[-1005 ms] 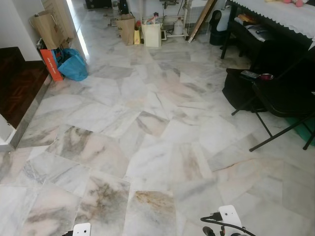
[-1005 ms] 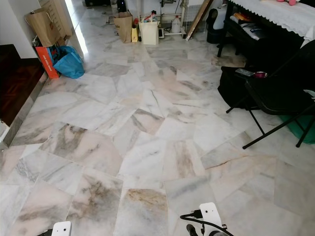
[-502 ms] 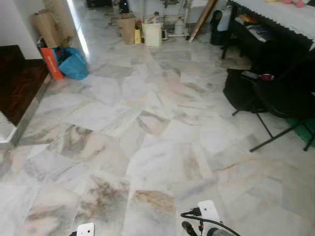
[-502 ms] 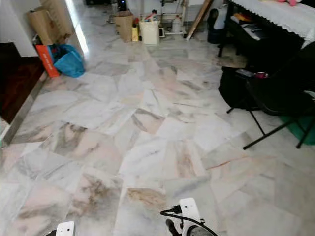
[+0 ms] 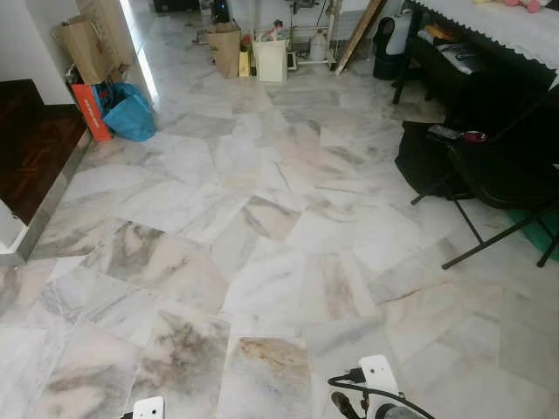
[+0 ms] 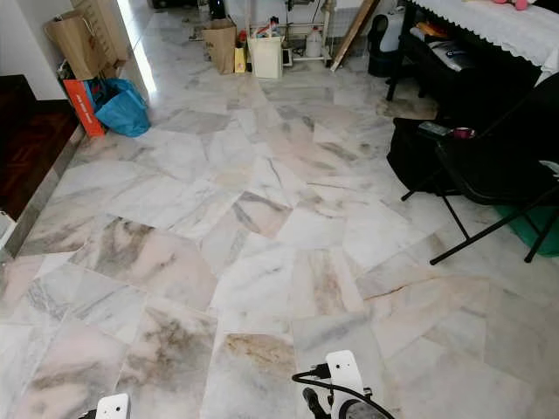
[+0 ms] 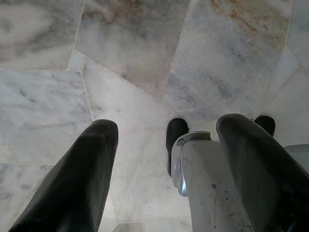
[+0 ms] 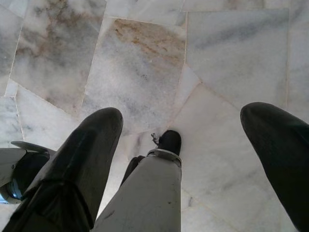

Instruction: Hang hanger

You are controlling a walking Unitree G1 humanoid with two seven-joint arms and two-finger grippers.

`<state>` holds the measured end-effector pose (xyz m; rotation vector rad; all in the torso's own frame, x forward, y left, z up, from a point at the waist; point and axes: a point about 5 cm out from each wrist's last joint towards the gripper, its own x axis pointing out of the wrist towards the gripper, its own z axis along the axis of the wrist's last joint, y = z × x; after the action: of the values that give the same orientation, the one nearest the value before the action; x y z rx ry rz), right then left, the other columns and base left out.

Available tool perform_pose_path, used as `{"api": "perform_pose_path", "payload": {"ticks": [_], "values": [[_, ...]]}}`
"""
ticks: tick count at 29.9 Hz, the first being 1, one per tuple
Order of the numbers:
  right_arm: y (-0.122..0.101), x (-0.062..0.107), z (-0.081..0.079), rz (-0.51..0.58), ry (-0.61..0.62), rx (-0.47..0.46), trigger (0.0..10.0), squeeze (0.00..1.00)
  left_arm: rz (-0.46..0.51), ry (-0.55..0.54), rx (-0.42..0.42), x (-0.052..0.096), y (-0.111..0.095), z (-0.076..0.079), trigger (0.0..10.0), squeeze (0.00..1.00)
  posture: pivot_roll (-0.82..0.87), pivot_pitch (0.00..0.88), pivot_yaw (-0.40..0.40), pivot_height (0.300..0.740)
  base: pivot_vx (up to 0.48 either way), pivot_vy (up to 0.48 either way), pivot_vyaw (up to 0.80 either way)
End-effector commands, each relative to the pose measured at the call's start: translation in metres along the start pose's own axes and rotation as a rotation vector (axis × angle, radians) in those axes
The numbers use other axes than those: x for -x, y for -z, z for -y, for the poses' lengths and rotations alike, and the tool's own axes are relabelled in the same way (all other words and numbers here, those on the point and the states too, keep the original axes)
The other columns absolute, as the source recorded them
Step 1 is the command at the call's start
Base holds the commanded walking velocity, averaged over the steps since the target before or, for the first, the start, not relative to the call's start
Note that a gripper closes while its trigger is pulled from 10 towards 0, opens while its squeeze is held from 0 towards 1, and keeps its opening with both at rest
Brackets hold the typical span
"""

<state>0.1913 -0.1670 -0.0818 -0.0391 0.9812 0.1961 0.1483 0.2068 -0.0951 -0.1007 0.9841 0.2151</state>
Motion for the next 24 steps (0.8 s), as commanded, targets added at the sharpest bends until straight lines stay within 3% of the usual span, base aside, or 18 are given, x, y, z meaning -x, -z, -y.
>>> {"api": "perform_pose_path", "payload": {"ticks": [1,7,22,24], "values": [[0.0006,-0.0001,-0.0008,0.002,0.003,-0.004,10.0,0.0,-0.005,-0.004,0.007,0.0007,0.0023,-0.0024,10.0,0.0,-0.09,0.0,0.022,0.74,0.0,0.0,0.0],[0.001,-0.0001,-0.0002,-0.006,0.009,-0.004,10.0,0.0,-0.006,-0.004,0.008,0.0007,0.0026,-0.0025,10.0,0.0,-0.09,0.0,0.02,0.74,0.0,0.0,0.0],[0.0013,-0.0002,-0.0006,-0.022,0.0,0.023,10.0,0.0,-0.006,0.0,0.02,0.0004,0.0012,-0.0035,10.0,0.0,-0.1,0.0,0.023,0.74,0.0,0.0,-0.77],[0.0017,-0.0002,-0.0006,-0.024,0.001,0.024,10.0,0.0,-0.011,0.002,-0.008,0.0006,0.0022,-0.0033,10.0,0.0,-0.09,0.0,0.023,0.74,0.0,0.0,-0.76]]}}
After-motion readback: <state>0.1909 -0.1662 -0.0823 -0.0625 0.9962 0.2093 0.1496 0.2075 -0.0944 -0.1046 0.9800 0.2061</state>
